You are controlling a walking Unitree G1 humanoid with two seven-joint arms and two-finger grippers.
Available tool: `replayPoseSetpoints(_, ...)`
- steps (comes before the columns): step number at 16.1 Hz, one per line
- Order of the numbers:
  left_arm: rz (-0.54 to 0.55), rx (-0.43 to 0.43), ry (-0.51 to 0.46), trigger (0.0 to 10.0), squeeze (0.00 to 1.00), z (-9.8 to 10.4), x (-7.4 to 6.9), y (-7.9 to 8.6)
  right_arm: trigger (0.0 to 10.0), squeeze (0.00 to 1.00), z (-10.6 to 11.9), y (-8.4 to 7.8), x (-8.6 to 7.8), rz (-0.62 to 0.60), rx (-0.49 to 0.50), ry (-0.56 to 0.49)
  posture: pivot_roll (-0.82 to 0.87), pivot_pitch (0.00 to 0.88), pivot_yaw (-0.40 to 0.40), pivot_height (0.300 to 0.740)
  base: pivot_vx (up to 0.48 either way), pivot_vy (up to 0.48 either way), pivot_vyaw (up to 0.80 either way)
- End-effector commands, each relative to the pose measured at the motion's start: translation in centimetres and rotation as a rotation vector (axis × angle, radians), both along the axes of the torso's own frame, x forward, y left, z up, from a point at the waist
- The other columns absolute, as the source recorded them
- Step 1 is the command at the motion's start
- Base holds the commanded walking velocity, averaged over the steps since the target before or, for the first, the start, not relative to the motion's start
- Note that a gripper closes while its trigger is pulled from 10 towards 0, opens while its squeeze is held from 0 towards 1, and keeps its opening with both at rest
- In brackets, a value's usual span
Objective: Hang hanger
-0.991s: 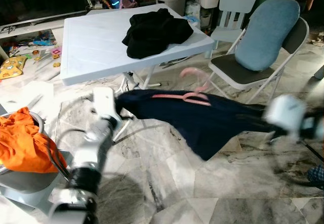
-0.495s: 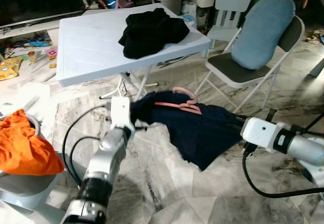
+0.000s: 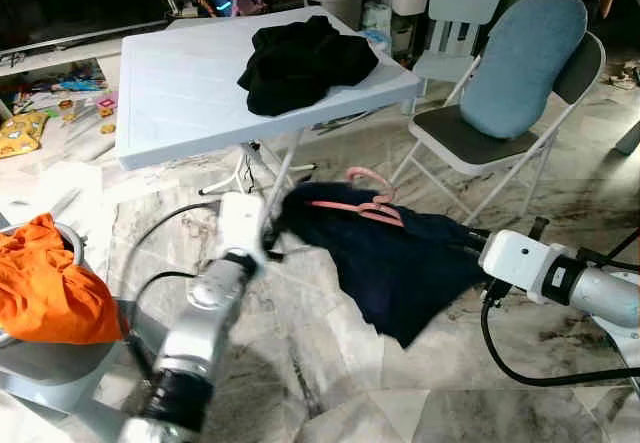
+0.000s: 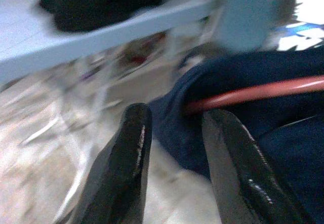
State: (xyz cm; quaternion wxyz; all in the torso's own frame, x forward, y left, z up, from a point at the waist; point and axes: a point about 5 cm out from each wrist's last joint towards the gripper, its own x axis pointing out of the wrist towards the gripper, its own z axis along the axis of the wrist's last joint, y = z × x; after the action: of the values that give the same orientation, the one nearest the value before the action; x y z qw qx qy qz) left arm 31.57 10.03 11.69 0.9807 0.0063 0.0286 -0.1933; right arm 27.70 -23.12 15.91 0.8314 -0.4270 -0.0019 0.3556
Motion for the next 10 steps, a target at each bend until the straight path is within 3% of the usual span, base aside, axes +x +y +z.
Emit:
replayPoseSetpoints(1, -0.112, -0.017, -0.064, 10.0, 1.00, 1.3, -0.7, -1.2, 10.0, 0.00, 1.1, -0.2, 0.2, -0.007, 0.019, -0.036, -0.19, 0.000, 0.059, 0.740, 0.000, 0.000, 0.00)
replayPoseSetpoints(4, -0.237, -0.030, -0.062, 10.0, 1.00, 1.7, -1.6, -2.0, 10.0, 0.00, 1.4, -0.5, 0.5, -0.022, 0.032, -0.037, -0.19, 0.000, 0.059, 0.740, 0.000, 0.000, 0.00)
replayPoseSetpoints(7, 0.000, -0.021, -0.104, 10.0, 1.00, 1.6, -0.6, 1.0, 10.0, 0.00, 1.9, -0.4, 0.7, -0.018, 0.084, -0.004, -0.19, 0.000, 0.058, 0.740, 0.000, 0.000, 0.00)
replayPoseSetpoints(10, 0.141, 0.012, -0.065, 10.0, 1.00, 0.7, -0.1, 4.4, 10.0, 0.00, 2.3, -0.8, 0.5, 0.003, 0.112, 0.059, -0.19, 0.000, 0.053, 0.740, 0.000, 0.000, 0.00)
